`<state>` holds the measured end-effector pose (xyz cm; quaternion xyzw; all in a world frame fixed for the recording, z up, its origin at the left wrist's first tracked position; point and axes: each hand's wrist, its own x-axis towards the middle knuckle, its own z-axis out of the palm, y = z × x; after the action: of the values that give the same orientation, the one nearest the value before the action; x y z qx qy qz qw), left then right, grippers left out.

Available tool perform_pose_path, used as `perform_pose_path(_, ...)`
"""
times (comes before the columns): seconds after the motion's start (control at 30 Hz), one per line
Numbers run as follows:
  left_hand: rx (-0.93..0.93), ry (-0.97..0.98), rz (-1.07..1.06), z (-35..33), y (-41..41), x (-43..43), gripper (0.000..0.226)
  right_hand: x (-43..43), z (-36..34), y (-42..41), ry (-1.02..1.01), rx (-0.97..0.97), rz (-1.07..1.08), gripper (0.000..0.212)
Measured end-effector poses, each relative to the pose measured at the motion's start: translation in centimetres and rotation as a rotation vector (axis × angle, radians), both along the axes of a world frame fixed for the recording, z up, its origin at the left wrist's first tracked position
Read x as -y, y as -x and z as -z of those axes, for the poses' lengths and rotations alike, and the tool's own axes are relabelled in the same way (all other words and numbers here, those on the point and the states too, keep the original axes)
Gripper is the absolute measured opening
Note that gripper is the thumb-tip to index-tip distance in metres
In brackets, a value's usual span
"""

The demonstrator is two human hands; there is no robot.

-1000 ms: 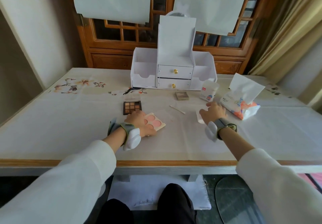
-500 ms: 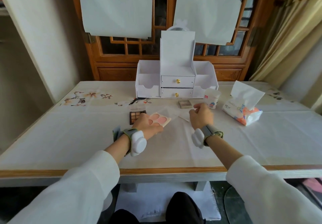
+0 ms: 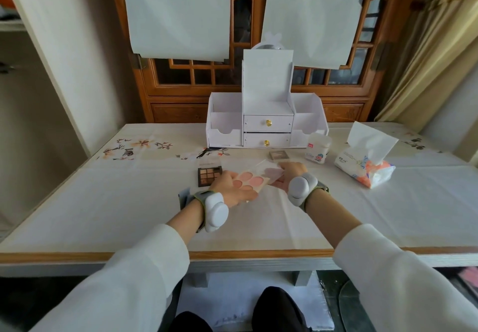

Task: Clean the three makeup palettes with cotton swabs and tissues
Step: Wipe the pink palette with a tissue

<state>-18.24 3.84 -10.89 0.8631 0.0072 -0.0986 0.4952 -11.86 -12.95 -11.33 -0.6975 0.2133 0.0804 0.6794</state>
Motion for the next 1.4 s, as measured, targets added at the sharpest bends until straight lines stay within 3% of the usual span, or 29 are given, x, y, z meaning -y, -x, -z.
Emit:
perform_pose_path(0.07, -0.010, 0.084, 0.017, 0.0, 0.2, 0.0, 0.034, 0.0, -1.2, 1.4, -0.088, 0.065, -0.038, 0.009)
perform_pose_path(0.2, -0.171, 0.485, 0.030, -0.4, 1.3, -0.5, 0.016, 0.0, -1.3, 1.8, -0.302, 0.092, -0.021, 0.033)
perform_pose_path(0.37, -0.430, 0.738, -0.060, 0.0, 1.1, -1.0, 0.059, -1.0, -1.8, 2.5, -0.361, 0.141, -0.030, 0.033)
perform_pose_path(0.63, -0.630, 0.866, -0.076, 0.2, 1.4, -0.9, 0.065, -2.4, -1.7, 2.9, -0.432, 0.228, -0.118, 0.032)
perform_pose_path(0.77, -0.627, 0.978, -0.125, -0.1, 1.3, -1.0, 0.067, -2.1, -1.1, 2.6, -0.304, 0.319, -0.291, 0.030)
perform_pose_path(0.9, -0.593, 1.091, -0.138, 0.0, 1.0, -0.9, 0.077, -1.7, -1.1, 2.6, -0.337, 0.279, -0.411, 0.047)
perform_pose_path(1.1, -0.588, 1.212, -0.093, 0.7, 0.4, -0.8, 0.089, -2.1, -0.5, 3.2, -0.206, 0.325, -0.479, 0.056)
perform_pose_path(1.27, -0.512, 1.266, -0.097, 0.4, 0.6, -0.7, 0.062, -1.9, 0.7, 3.3, -0.069, 0.328, -0.523, 0.057)
perform_pose_path(1.4, -0.462, 1.296, -0.122, 0.1, 0.6, -0.2, 0.044, -2.0, 1.4, 3.2, -0.020, 0.332, -0.530, 0.040)
